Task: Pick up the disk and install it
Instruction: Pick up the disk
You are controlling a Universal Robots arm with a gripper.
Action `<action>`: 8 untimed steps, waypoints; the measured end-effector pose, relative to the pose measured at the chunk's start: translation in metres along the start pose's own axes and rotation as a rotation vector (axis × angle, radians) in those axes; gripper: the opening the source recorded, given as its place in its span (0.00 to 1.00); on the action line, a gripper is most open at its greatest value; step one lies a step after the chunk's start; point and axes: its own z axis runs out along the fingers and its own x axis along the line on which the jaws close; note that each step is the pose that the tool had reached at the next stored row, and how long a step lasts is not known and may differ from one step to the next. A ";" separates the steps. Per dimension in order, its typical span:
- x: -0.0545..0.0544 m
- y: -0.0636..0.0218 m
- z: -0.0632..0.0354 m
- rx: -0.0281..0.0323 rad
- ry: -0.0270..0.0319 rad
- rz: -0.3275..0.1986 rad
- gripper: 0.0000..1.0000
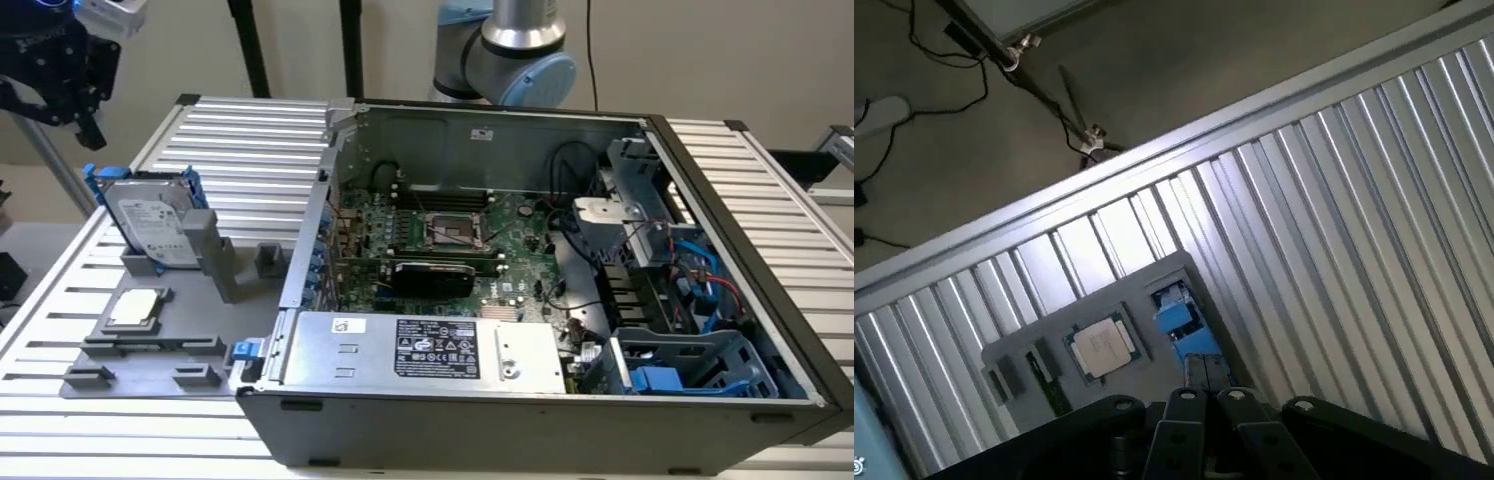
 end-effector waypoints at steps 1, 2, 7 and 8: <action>0.000 0.0000 0.0001 -0.0001 0.0009 -0.018 0.00; 0.000 0.0000 0.0002 -0.0001 0.0017 -0.037 0.00; 0.000 0.0000 0.0007 -0.0003 0.0059 -0.126 0.00; 0.000 -0.0001 0.0008 -0.0004 0.0067 -0.145 0.00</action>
